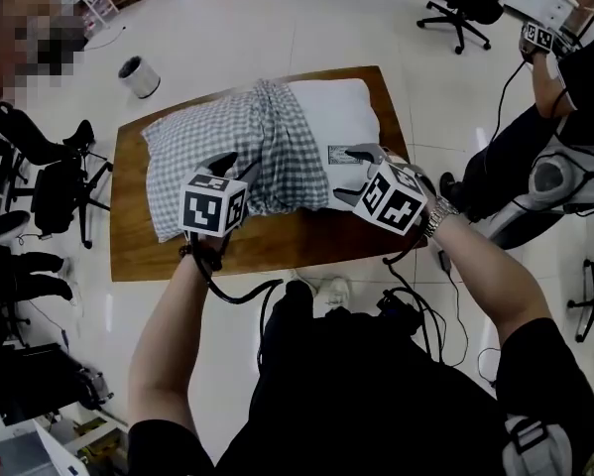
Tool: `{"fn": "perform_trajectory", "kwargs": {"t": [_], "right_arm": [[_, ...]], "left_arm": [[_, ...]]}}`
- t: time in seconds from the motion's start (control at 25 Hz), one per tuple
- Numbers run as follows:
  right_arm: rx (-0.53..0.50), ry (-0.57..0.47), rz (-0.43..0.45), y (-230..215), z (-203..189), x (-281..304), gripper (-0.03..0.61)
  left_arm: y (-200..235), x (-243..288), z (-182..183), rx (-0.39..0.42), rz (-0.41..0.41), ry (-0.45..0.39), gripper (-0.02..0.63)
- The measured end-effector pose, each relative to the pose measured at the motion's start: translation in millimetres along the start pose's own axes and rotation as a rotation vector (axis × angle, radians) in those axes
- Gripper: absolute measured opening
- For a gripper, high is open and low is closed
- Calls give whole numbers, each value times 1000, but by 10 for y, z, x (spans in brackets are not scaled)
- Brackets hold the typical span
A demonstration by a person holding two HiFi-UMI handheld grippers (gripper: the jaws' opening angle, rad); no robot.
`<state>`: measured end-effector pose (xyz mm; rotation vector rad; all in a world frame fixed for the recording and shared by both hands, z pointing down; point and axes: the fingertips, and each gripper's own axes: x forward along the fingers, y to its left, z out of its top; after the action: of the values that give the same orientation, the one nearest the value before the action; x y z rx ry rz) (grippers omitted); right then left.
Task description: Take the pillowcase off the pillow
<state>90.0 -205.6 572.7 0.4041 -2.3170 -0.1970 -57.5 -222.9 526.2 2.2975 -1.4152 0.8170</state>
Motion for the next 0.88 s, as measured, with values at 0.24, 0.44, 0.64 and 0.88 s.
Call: {"fn": "perform_trajectory", "kwargs": {"t": [0.24, 0.44, 0.64, 0.88], "right_arm": [[-162, 93, -58, 121, -112, 242, 339], [-298, 184, -116, 145, -269, 581, 346], [-410, 291, -185, 210, -264, 1001, 348], [-508, 409, -276, 97, -115, 1351, 330]], "left_arm": [[-434, 6, -633, -87, 13, -19, 309], [-460, 278, -1013, -152, 38, -12, 314], [-188, 469, -1373, -255, 26, 38, 313], [280, 520, -1446, -269, 53, 76, 179]]}}
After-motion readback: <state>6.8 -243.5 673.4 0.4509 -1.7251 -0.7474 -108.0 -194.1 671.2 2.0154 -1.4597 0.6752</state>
